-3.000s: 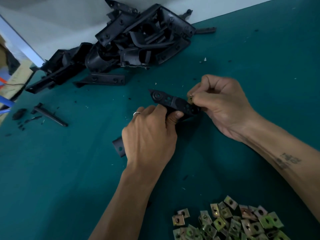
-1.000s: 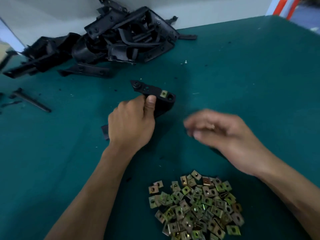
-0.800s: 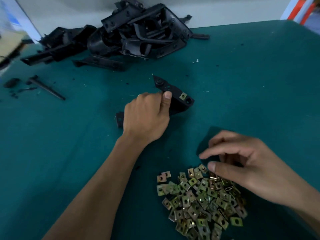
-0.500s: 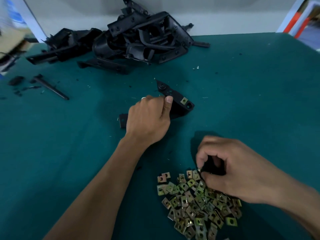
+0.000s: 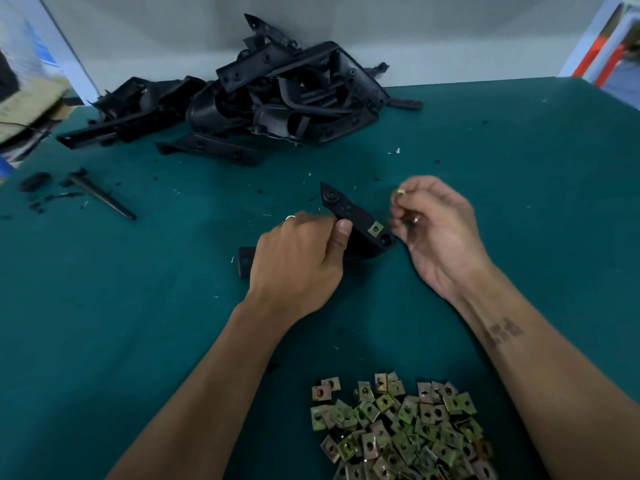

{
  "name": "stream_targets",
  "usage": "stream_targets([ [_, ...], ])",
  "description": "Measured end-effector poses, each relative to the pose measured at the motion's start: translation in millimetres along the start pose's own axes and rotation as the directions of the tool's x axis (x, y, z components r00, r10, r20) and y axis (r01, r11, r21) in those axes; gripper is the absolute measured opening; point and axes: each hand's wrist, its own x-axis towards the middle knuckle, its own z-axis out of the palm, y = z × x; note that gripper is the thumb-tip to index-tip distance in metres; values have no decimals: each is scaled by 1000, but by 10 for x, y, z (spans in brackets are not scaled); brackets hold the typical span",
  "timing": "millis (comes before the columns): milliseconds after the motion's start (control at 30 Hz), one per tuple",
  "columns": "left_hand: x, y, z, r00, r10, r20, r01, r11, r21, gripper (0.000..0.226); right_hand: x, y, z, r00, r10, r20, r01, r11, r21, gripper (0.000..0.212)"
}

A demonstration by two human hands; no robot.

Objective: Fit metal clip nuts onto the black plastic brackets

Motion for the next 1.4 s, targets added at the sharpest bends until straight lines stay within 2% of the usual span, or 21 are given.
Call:
stream_targets([
  [133, 4, 17, -4, 999, 36, 17, -36, 999, 5, 42, 73, 47, -14, 981, 87, 171, -82, 996, -36, 19],
  [200, 7, 16, -2, 998, 49, 32, -49, 999, 9, 42, 104, 60, -30, 972, 115, 204, -112, 993, -27, 16],
  [467, 3, 12, 6, 995, 86, 45, -86, 996, 0, 44, 129, 109, 8, 987, 32, 157, -32, 999, 0, 12],
  [700, 14, 7, 13, 994, 106, 35, -107, 994, 7, 42, 98, 88, 20, 986, 33, 164, -24, 998, -57, 15],
  [833, 11, 21, 1, 993, 111, 44, -112, 994, 7, 43, 86, 60, 22, 982, 89, 169, -71, 991, -114, 21],
  [1033, 9, 37, -16, 988, 144, 58, -143, 989, -27, 48, 44, 44, 35, 939, 178, 295, -122, 973, -198, 27],
  [1200, 10, 34, -19, 988, 140, 59, -139, 990, -17, 49, 30, 19, -21, 895, 211, 392, -181, 977, -112, 24],
  [1400, 6, 34, -22, 987, 150, 56, -151, 989, 5, 48, 14, 15, -11, 910, 212, 355, -206, 977, -57, 16],
])
